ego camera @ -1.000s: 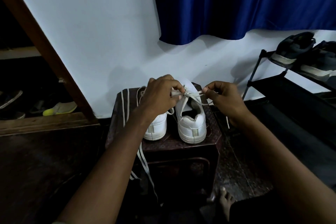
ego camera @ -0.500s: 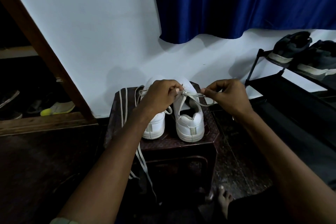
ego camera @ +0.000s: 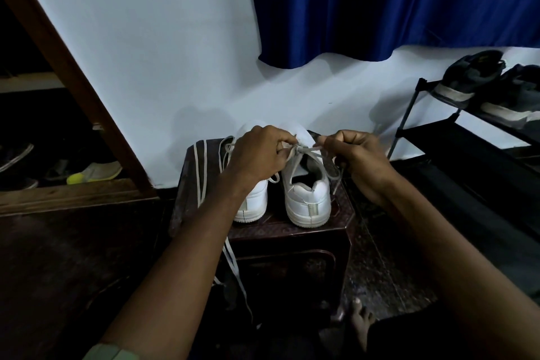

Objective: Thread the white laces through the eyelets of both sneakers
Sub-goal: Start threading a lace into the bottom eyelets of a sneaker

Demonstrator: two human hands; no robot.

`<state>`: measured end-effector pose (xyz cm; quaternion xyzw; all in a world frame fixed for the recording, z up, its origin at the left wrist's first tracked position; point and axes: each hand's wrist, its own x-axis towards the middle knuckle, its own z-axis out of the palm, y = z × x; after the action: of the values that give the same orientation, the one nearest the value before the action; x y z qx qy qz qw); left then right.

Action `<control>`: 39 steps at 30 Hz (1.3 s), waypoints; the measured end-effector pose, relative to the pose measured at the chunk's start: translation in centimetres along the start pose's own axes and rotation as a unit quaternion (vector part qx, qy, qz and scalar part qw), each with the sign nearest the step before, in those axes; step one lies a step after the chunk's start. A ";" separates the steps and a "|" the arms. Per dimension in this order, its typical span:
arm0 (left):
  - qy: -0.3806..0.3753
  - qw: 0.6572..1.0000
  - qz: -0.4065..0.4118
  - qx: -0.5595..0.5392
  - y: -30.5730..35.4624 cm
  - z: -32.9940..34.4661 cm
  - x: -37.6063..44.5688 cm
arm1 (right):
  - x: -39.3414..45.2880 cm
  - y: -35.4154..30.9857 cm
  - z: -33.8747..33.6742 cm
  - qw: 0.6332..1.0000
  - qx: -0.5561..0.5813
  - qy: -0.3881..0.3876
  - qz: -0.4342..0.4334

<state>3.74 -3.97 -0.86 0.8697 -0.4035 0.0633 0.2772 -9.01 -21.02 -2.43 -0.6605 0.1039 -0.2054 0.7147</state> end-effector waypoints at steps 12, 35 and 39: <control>0.085 0.971 -0.068 -0.215 -0.7 0.2 1.5 | 0.5 0.6 2.2 0.996 0.039 0.074 -0.012; 0.084 0.995 -0.023 -0.041 0.0 0.0 0.7 | 0.9 -0.4 -0.2 0.994 -0.100 0.014 -0.032; 0.053 0.895 -0.138 -0.421 1.3 -0.5 1.4 | 1.1 -0.9 1.1 0.942 0.323 0.024 0.091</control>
<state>3.80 -5.29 0.56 0.7137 -0.2528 -0.1060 0.6446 -7.71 -20.51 -1.28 -0.3769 0.1082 -0.1779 0.9026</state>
